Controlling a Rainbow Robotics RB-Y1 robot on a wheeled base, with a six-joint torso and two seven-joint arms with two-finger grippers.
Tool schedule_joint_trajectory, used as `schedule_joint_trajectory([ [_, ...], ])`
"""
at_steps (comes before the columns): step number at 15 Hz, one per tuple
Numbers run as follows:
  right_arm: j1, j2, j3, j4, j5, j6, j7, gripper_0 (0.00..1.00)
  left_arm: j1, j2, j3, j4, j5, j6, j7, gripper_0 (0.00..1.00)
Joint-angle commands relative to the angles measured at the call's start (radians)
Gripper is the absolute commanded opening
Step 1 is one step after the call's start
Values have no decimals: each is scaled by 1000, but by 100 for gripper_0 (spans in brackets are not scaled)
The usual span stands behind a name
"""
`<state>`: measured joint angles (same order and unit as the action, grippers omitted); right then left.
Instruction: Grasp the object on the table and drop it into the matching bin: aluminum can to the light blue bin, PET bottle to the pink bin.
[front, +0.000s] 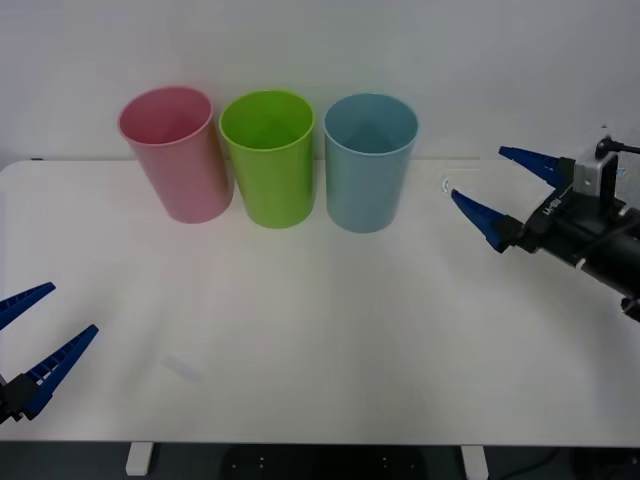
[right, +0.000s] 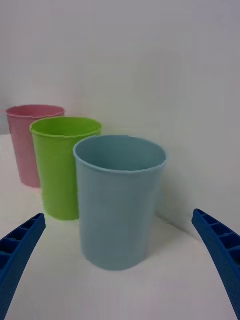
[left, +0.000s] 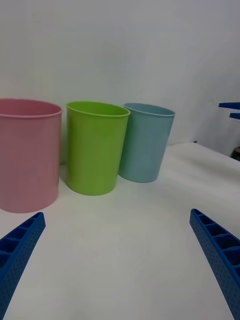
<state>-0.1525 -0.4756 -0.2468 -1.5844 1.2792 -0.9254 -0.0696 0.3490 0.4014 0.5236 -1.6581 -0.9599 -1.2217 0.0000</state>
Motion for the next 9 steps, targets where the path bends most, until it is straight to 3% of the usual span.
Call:
schedule_joint_trajectory([
  [1,64,0,-55,0,0,-75,85,100,0,0,0,0,0,0,0,100],
  [5,154,0,-120,-23,-5,-184,125,100,0,0,0,0,0,0,0,100],
  [9,280,0,-140,-118,-52,-204,113,100,0,0,0,0,0,0,0,100],
])
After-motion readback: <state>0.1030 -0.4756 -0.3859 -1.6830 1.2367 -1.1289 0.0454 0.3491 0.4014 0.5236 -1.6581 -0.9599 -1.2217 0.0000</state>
